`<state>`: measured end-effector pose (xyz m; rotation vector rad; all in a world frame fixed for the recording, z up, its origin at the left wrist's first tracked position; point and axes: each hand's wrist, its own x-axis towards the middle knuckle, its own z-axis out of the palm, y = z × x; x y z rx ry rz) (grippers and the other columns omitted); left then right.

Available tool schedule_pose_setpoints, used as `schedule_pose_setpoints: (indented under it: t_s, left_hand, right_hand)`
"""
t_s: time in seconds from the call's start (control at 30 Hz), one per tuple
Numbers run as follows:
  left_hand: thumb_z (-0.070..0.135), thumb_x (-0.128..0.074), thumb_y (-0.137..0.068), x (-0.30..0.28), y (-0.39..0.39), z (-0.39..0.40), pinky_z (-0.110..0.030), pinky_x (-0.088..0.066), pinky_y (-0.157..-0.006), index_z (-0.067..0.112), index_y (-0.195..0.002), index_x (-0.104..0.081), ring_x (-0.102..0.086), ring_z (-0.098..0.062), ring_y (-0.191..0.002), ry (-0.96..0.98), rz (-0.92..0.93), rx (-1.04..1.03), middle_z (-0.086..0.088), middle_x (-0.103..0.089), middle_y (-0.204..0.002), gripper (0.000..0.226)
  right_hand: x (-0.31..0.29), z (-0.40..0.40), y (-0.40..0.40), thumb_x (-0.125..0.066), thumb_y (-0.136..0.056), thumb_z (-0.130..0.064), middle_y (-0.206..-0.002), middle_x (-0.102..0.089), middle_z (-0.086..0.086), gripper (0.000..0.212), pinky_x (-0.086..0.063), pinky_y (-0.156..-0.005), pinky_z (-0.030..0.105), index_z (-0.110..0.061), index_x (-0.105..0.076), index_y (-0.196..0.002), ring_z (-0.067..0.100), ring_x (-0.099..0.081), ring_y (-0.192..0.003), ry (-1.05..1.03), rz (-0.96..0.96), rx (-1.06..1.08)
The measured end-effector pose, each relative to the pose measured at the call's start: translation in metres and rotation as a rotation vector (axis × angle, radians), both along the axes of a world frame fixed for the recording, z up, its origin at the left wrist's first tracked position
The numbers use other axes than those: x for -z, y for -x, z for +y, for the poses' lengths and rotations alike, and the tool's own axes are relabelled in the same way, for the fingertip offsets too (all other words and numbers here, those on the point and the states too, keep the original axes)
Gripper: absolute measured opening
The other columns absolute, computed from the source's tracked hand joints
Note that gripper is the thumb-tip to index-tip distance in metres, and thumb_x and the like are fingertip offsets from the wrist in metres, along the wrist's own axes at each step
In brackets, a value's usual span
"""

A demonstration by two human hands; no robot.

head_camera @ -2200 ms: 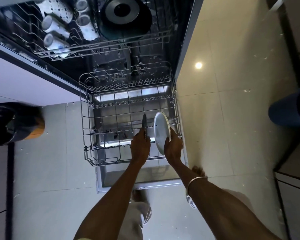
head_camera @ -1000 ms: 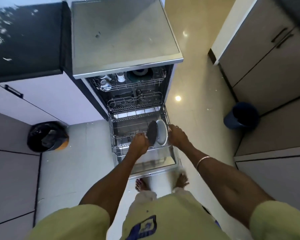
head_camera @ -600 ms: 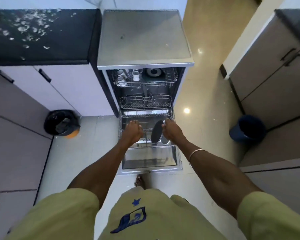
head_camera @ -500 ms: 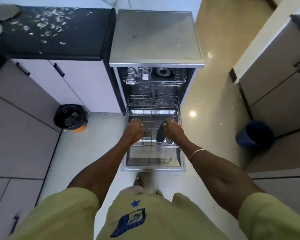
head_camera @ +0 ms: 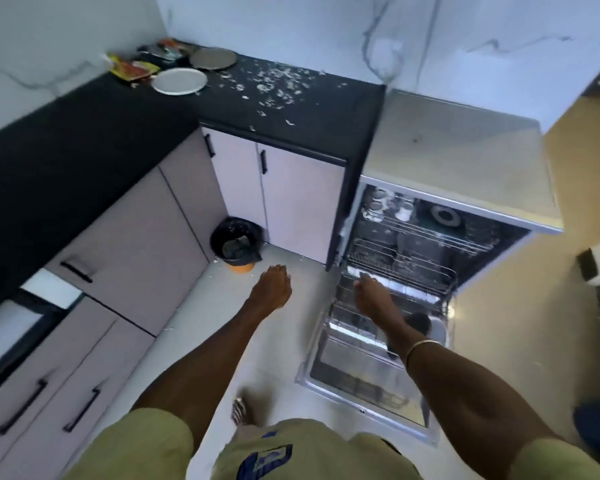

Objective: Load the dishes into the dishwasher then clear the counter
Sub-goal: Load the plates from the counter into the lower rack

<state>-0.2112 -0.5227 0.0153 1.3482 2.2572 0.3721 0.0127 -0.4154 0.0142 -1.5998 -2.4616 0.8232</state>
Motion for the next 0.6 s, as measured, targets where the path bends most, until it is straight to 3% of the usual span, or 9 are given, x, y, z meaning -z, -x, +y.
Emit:
schedule_pose_setpoints:
  t_s: [0.17, 0.3, 0.43, 0.6]
  left_hand:
    - [0.015, -0.032, -0.104, -0.023, 0.123, -0.002, -0.039, -0.033, -0.107, -0.004, -0.134, -0.045, -0.044, -0.036, -0.13, 0.01, 0.055, -0.044, -0.024, -0.046, -0.141, 0.038]
    - [0.018, -0.029, -0.106, -0.041, 0.205, 0.007, -0.039, -0.028, -0.114, -0.001, -0.145, -0.037, -0.035, -0.034, -0.139, -0.005, 0.065, -0.067, -0.023, -0.037, -0.151, 0.044]
    - [0.022, -0.03, -0.106, -0.051, 0.268, 0.031, -0.039, -0.035, -0.109, 0.001, -0.142, -0.041, -0.044, -0.033, -0.131, -0.058, 0.029, -0.12, -0.019, -0.044, -0.146, 0.043]
    - [0.019, -0.032, -0.105, -0.062, 0.328, 0.081, -0.037, -0.036, -0.107, 0.003, -0.142, -0.041, -0.045, -0.031, -0.131, -0.119, 0.014, -0.195, -0.017, -0.045, -0.145, 0.041]
  right_hand:
    - [-0.018, 0.034, 0.103, -0.044, -0.096, -0.008, -0.106, -0.063, 0.032, 0.022, -0.045, -0.078, 0.043, 0.006, -0.058, -0.105, 0.045, -0.061, -0.099, -0.052, 0.0, -0.012]
    - [-0.033, 0.057, 0.176, -0.041, -0.101, -0.022, -0.12, -0.061, 0.029, 0.031, -0.048, -0.088, 0.045, 0.0, -0.054, -0.121, 0.043, -0.059, -0.11, -0.066, -0.007, 0.032]
    - [-0.046, 0.085, 0.248, -0.04, -0.102, -0.025, -0.136, -0.053, 0.026, 0.043, -0.042, -0.099, 0.046, -0.002, -0.044, -0.138, 0.042, -0.051, -0.123, -0.055, 0.026, 0.031]
    - [-0.055, 0.137, 0.337, -0.039, -0.104, -0.024, -0.141, -0.051, 0.02, 0.043, -0.042, -0.1, 0.041, -0.003, -0.042, -0.141, 0.037, -0.05, -0.125, -0.06, 0.076, -0.004]
